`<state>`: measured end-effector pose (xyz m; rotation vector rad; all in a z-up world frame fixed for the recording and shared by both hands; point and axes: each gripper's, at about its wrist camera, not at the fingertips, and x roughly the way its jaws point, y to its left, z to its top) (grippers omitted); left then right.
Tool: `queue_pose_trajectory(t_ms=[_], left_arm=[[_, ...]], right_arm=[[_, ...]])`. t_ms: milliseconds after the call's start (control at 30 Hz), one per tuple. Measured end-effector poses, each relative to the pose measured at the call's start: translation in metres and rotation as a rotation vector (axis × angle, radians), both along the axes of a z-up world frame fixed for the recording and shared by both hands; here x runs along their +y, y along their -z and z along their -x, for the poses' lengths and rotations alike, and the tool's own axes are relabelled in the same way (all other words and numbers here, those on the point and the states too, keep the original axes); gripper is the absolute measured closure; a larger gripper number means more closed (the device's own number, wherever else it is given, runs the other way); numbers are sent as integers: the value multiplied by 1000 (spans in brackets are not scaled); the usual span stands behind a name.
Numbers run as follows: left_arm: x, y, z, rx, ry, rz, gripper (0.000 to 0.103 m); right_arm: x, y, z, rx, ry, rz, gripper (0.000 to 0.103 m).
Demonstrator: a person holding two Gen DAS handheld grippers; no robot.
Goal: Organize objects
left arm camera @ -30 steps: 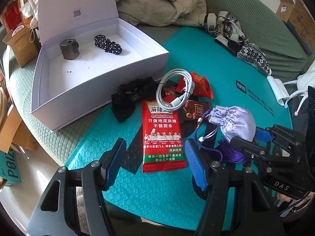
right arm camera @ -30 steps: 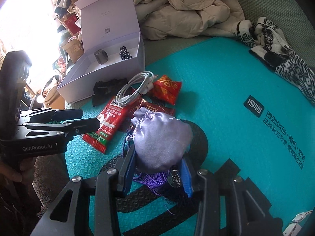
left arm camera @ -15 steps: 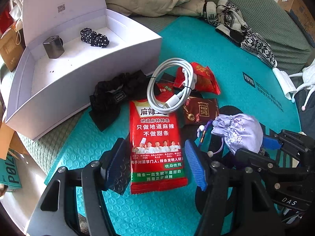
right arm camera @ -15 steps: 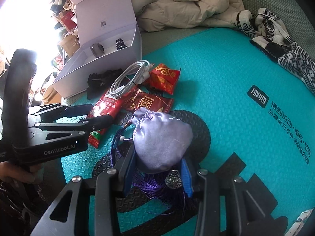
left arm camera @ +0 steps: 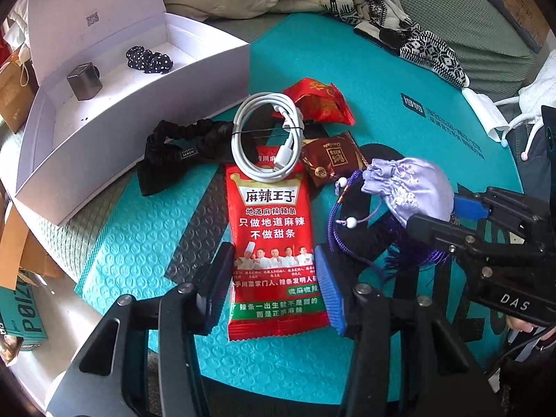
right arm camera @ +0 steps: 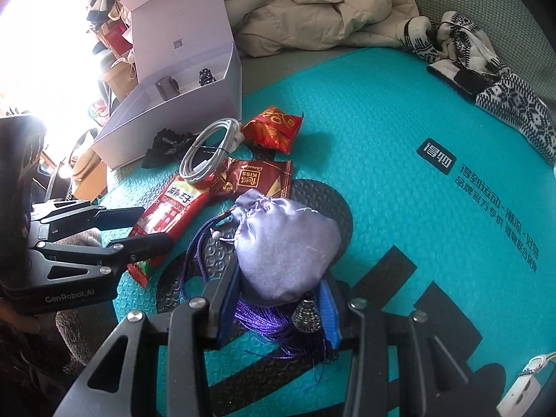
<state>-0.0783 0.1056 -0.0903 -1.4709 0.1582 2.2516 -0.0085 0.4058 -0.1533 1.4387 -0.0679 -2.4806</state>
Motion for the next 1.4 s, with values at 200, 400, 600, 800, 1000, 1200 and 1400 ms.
queue_pose_trajectory(t_ms=[200, 400, 600, 800, 1000, 1200, 1400], left_arm=[[-4, -3, -17, -11, 28, 13, 57], [-7, 0, -29, -9, 32, 26, 56], [-6, 2, -23, 4, 15, 34, 50], [-3, 2, -19, 9, 13, 47, 48], [-4, 4, -12, 20, -15, 69, 41], [-9, 7, -7, 38, -27, 83, 40], [-9, 6, -6, 65, -26, 90, 56]], right_arm=[[6, 0, -9, -3, 9, -11, 62], [9, 6, -13, -27, 15, -32, 59], [7, 4, -12, -2, 13, -73, 40], [3, 6, -7, 16, 18, -128, 34], [-4, 12, 2, 28, 24, -181, 25], [-4, 17, 4, 28, 25, -163, 25], [-5, 16, 3, 35, 24, -180, 47]])
